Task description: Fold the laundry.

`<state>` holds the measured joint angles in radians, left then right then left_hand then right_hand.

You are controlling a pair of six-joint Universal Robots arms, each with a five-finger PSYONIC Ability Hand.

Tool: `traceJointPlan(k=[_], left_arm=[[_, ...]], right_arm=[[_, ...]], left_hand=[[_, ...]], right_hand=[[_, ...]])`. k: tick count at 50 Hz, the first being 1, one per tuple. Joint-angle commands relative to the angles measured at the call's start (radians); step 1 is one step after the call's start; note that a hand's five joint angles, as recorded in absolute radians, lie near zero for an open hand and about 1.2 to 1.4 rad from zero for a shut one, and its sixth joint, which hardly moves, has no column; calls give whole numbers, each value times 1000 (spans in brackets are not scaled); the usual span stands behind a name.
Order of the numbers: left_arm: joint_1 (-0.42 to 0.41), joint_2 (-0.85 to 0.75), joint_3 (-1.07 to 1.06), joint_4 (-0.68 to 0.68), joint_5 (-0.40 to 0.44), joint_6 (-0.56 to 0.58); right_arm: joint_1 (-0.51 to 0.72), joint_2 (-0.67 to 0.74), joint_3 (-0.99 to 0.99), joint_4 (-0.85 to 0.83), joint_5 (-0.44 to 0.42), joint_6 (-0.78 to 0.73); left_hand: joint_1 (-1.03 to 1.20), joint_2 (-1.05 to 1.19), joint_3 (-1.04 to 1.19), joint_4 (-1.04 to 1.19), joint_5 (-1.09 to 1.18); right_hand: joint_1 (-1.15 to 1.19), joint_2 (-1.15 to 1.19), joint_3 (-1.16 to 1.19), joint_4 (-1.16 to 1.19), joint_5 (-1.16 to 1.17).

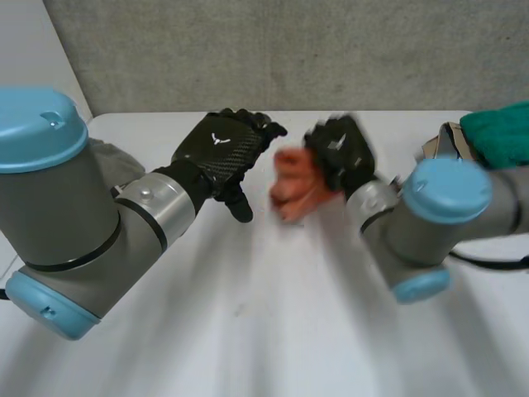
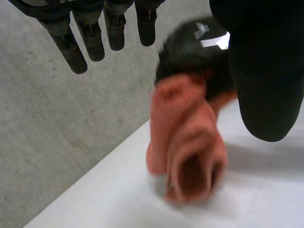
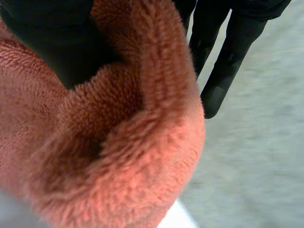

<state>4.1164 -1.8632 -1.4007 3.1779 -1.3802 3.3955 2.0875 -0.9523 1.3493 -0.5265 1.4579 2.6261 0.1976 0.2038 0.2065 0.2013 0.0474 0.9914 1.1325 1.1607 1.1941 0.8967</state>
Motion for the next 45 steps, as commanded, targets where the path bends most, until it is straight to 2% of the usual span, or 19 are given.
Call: traceJointPlan(k=[1,7,10,13,20,22,26,31,37,45], left_arm=[[-5,36,5,7,1,-16],[-22,42,12,7,3,-45],[-37,41,8,7,3,-45],[-47,39,2,7,3,-45],[-82,32,-3,7,6,-45],[-93,29,-3,7,6,-44],[-100,27,-3,7,6,-44],[-102,26,-11,7,6,-44],[-103,26,-20,7,6,-42],[-110,32,-24,7,6,-41]], right_arm=[[-161,-65,-156,-30,-17,11],[-354,-37,-285,-256,-105,202],[-464,10,-312,-322,-131,277],[-520,53,-322,-342,-146,307],[-659,211,-315,-331,-240,318],[-704,256,-287,-313,-312,307],[-750,303,-219,-306,-402,302],[-822,306,-136,-308,-458,269],[-892,268,-88,-294,-470,209],[-931,208,-85,-288,-510,227]], left_hand=[[-11,-17,-19,-14,-35],[-10,-17,-19,-14,-35],[-8,-14,-17,-11,-32],[-8,-14,-17,-11,-32],[-5,-11,-14,-8,-29],[-5,-11,-14,-8,-29],[-5,-11,-14,-8,-29],[-5,-11,-14,-8,-29],[-5,-11,-14,-8,-29],[-5,-11,-14,-8,-29]], right_hand=[[405,264,236,202,325],[405,264,236,202,325],[405,264,236,202,325],[405,264,236,202,325],[405,264,236,202,325],[405,264,236,202,325],[405,264,236,202,325],[405,264,236,202,325],[405,264,236,202,325],[405,264,236,202,325]])
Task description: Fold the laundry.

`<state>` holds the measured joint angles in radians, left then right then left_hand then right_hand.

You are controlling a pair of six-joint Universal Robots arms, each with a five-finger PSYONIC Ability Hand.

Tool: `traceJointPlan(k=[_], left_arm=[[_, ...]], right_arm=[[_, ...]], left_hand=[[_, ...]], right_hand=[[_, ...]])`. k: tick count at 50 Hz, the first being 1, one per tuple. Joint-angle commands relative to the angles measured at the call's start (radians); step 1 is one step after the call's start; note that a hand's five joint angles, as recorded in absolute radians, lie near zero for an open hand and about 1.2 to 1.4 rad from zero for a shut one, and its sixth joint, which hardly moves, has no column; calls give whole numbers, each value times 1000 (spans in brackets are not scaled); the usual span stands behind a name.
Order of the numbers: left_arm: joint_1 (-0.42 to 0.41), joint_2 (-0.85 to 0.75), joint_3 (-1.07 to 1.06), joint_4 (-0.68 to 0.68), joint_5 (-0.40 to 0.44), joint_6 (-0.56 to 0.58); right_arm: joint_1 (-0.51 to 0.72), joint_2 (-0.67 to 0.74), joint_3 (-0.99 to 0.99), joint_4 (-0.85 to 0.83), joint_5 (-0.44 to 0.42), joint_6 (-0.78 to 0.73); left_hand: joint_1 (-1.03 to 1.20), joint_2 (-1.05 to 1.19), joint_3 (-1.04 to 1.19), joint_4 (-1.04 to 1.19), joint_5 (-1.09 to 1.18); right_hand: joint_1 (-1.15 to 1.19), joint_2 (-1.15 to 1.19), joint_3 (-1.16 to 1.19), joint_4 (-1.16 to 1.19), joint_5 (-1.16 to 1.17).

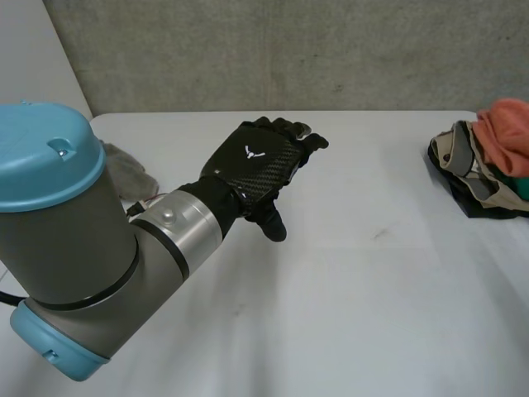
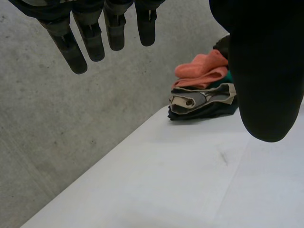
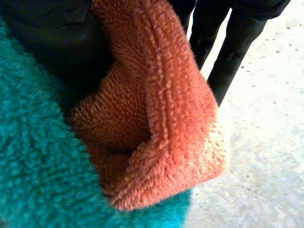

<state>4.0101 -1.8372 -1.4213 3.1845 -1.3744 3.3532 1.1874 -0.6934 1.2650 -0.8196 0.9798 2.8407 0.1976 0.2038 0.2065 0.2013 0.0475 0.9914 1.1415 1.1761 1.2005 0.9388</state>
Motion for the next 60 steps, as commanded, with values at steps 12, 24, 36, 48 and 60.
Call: traceJointPlan(k=[12,24,36,48,60], left_arm=[[-5,13,2,0,0,-1],[-19,15,-1,0,0,-3],[-57,41,-2,-2,2,-6],[-51,131,19,5,2,-63],[248,211,53,43,-110,-40]], right_arm=[[-57,-48,-53,51,-213,60],[-91,-101,-4,95,-153,62],[-235,-342,-30,632,34,-1],[-205,-498,-142,659,430,-152],[240,-831,321,341,177,9]], left_hand=[[-5,-11,-14,-8,-29],[-8,-14,-17,-11,-32],[-10,-17,-19,-14,-35],[-11,-17,-19,-14,-35],[-2,-8,-11,-5,-26]], right_hand=[[-133,-283,-317,-342,-254],[-817,-967,-1002,-1026,-939],[-817,-967,-1002,-1026,-939],[-817,-967,-1002,-1026,-939],[-817,-967,-1002,-1026,-939]])
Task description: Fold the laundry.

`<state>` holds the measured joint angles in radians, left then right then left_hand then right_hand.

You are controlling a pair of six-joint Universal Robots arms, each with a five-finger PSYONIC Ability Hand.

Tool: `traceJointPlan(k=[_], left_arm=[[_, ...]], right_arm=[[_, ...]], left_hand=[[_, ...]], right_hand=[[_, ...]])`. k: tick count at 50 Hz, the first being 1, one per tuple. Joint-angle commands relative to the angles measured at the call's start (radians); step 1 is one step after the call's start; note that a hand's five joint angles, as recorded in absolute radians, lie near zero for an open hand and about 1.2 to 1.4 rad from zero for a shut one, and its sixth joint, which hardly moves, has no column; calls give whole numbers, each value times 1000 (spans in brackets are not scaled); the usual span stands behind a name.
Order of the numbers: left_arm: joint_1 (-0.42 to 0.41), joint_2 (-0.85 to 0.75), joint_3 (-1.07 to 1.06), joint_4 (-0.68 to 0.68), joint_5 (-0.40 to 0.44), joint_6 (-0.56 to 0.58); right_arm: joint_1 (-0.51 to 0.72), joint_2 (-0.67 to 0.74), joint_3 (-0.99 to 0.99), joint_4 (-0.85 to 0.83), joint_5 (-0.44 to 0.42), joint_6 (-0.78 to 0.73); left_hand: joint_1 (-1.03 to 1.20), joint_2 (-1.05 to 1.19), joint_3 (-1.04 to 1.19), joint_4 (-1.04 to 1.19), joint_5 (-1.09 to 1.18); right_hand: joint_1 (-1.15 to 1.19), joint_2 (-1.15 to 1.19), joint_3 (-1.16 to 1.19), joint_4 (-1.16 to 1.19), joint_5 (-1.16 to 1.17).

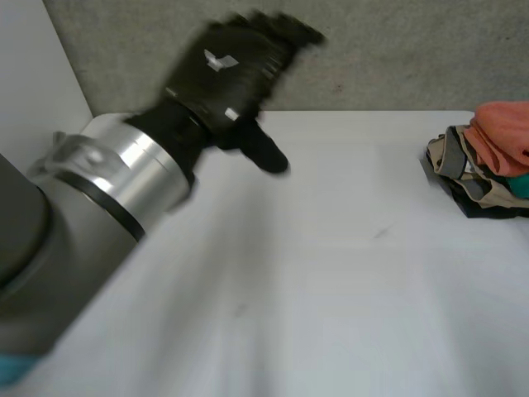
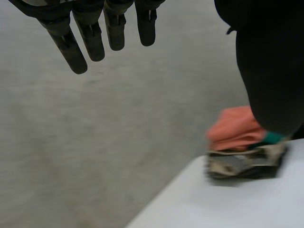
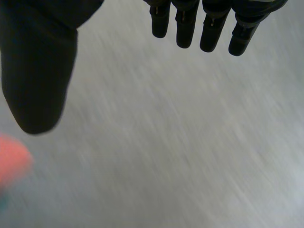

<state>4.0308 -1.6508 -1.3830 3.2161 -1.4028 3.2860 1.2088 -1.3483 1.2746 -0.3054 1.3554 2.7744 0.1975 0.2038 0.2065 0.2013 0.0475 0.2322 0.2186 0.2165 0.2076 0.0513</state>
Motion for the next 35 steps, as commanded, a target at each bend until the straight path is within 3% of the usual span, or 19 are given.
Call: traceJointPlan(k=[1,5,9,17,21,31,35], left_arm=[[303,20,15,14,-88,43],[498,-51,16,24,-81,105],[624,-211,45,30,-41,225],[747,-545,154,30,85,584],[780,-685,229,25,119,670],[787,-836,397,33,142,554],[778,-863,441,45,142,518]], right_arm=[[274,-201,383,-208,-241,70],[432,-209,520,-244,-308,65],[556,-189,603,-216,-311,39],[595,-81,647,-123,-269,-101],[592,-51,649,-98,-236,-154],[575,-45,692,-97,-229,-156],[568,-43,709,-97,-229,-156]], left_hand=[[-2,-8,-11,-5,-26],[-7,-14,-17,-11,-32],[-10,-17,-19,-14,-35],[-10,-17,-19,-14,-35],[-8,-14,-17,-11,-32],[180,174,171,176,155],[687,680,678,683,662]], right_hand=[[-58,-44,-42,-33,-51],[-58,-44,-42,-33,-51],[-58,-44,-42,-33,-51],[-58,-44,-42,-33,-51],[-58,-44,-42,-33,-51],[-58,-44,-42,-33,-51],[-58,-44,-42,-33,-51]])
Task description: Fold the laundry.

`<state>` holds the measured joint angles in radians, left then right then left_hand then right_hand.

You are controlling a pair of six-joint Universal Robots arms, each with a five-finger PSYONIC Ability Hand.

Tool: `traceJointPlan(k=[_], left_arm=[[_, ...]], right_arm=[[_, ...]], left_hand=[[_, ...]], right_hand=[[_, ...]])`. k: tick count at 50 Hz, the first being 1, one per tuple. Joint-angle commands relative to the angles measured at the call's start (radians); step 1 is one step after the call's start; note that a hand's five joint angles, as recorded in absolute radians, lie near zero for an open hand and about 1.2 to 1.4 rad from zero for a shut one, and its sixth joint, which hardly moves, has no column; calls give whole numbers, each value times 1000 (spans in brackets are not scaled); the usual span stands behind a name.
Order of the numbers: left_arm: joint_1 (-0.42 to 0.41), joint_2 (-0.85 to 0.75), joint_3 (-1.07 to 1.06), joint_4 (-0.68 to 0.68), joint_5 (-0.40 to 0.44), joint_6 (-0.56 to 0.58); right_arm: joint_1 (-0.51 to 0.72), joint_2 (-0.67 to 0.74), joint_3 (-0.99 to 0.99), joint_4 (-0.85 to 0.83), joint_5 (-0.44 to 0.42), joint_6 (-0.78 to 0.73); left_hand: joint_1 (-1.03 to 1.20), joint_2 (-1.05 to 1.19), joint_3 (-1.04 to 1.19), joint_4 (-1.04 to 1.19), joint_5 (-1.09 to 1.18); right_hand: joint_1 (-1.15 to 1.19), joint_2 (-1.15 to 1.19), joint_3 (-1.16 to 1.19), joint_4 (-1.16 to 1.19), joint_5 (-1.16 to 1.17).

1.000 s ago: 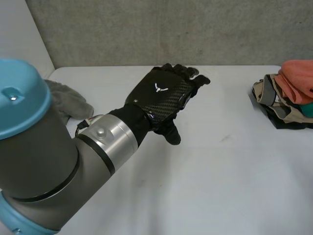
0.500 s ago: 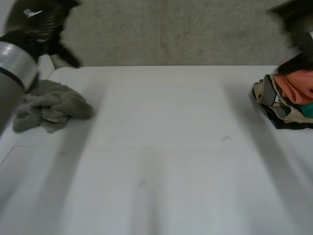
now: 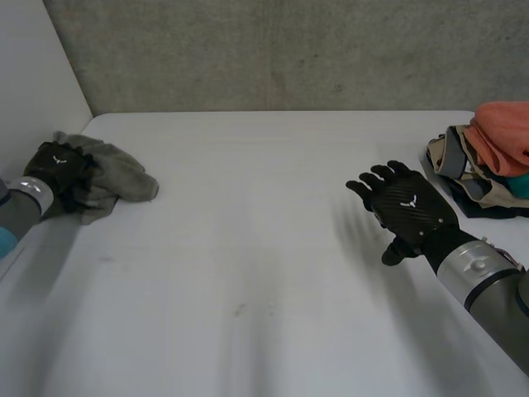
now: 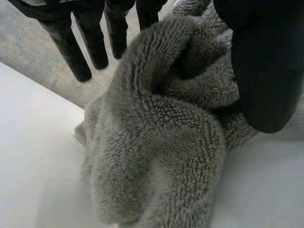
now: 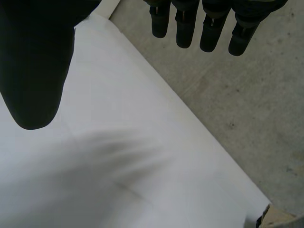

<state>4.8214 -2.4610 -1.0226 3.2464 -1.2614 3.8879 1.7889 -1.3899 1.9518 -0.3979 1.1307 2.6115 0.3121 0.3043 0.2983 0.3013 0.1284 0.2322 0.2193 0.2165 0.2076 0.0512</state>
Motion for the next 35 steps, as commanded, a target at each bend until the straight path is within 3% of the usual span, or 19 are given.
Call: traceJointPlan(k=[1,3,10,15,20,24,31,35], left_arm=[[-15,-53,84,33,-1,-97],[-22,-52,84,65,-1,-116],[-95,-3,47,99,-16,-154],[-155,218,-98,99,-9,-234],[-334,466,-263,98,-3,-422],[-455,586,-373,105,1,-508],[-705,492,-426,115,-15,-499],[-762,390,-378,90,-16,-440]], right_arm=[[-13,0,36,-4,-3,7],[-14,0,39,-4,-2,7],[-28,-4,39,-9,32,7],[-31,-32,13,-4,104,12],[-37,-78,-7,-4,173,15],[-37,-84,-10,-6,208,27],[-40,-83,-14,-1,215,88],[-39,-80,-17,-1,212,111]], left_hand=[[905,913,919,916,914],[1084,1092,1098,1095,1093],[1084,1092,1098,1095,1093],[1084,1092,1098,1095,1093],[1084,1092,1098,1095,1093],[1084,1092,1098,1095,1093],[1084,1092,1098,1095,1093],[759,767,773,770,768]], right_hand=[[-58,-45,-42,-33,-51],[-58,-45,-42,-33,-51],[-58,-45,-42,-33,-51],[-58,-45,-42,-33,-51],[-58,-45,-42,-33,-51],[-58,-45,-42,-33,-51],[-58,-45,-42,-33,-51],[-58,-45,-42,-33,-51]])
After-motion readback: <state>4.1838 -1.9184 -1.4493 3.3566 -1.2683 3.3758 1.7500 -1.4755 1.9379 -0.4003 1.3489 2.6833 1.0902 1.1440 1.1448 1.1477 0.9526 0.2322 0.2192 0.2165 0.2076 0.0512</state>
